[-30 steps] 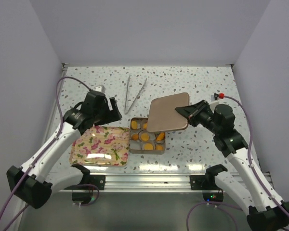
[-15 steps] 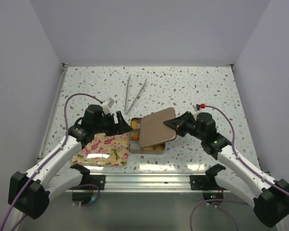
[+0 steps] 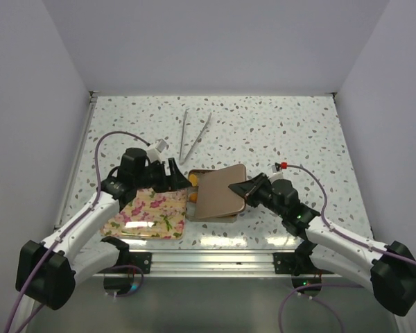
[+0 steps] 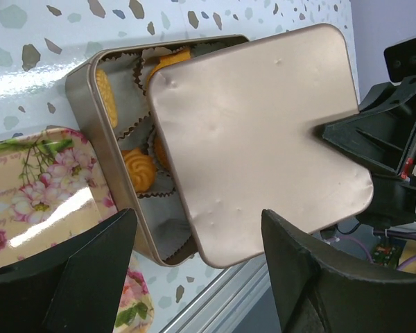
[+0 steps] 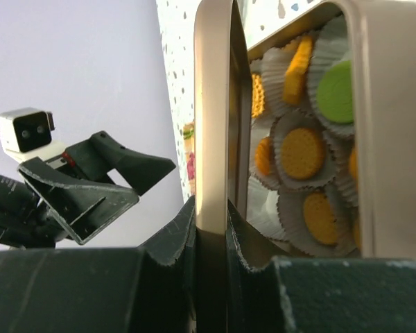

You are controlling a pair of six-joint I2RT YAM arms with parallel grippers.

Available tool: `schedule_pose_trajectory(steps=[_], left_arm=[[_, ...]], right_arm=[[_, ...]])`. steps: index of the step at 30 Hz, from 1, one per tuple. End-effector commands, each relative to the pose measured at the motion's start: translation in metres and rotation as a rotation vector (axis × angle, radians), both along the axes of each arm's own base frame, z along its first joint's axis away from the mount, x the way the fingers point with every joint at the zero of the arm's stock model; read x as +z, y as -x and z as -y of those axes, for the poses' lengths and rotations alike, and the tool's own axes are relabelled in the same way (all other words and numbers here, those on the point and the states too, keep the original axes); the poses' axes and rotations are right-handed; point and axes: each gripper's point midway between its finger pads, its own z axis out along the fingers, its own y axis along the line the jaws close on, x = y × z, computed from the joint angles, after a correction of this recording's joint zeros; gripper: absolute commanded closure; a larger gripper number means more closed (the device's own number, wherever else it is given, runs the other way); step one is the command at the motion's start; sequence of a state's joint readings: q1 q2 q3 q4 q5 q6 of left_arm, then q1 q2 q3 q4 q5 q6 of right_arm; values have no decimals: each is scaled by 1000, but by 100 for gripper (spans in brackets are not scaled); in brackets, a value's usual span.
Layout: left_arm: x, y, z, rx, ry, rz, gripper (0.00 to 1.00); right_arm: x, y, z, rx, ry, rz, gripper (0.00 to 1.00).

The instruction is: Pack the cookies

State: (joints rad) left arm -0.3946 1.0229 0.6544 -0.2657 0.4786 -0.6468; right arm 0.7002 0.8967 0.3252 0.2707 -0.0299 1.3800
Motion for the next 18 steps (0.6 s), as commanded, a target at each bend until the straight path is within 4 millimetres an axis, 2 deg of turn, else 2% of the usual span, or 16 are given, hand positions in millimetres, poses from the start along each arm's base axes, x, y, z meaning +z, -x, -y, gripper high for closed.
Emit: schedule_pose_trajectory(steps=[1, 2, 3, 9, 12, 18], left_arm=[[-5, -4, -2, -43, 3, 46, 23], [-7, -3, -3, -48, 9, 40, 23], [-9, -3, -4, -51, 9, 34, 23], [-19, -2, -6, -83, 17, 24, 23], [-25, -1, -5, -103, 24, 13, 24], [-30, 1, -4, -115, 36, 7, 25]], right_arm=[[22, -15, 3, -84, -98, 108, 100], [24, -16, 2, -87, -117, 119, 100], [14, -16, 3, -101, -105, 108, 100], [2, -16, 1, -100, -80, 118, 100], [-15, -12, 4, -104, -54, 87, 100], [-36, -8, 11, -118, -14, 30, 100]])
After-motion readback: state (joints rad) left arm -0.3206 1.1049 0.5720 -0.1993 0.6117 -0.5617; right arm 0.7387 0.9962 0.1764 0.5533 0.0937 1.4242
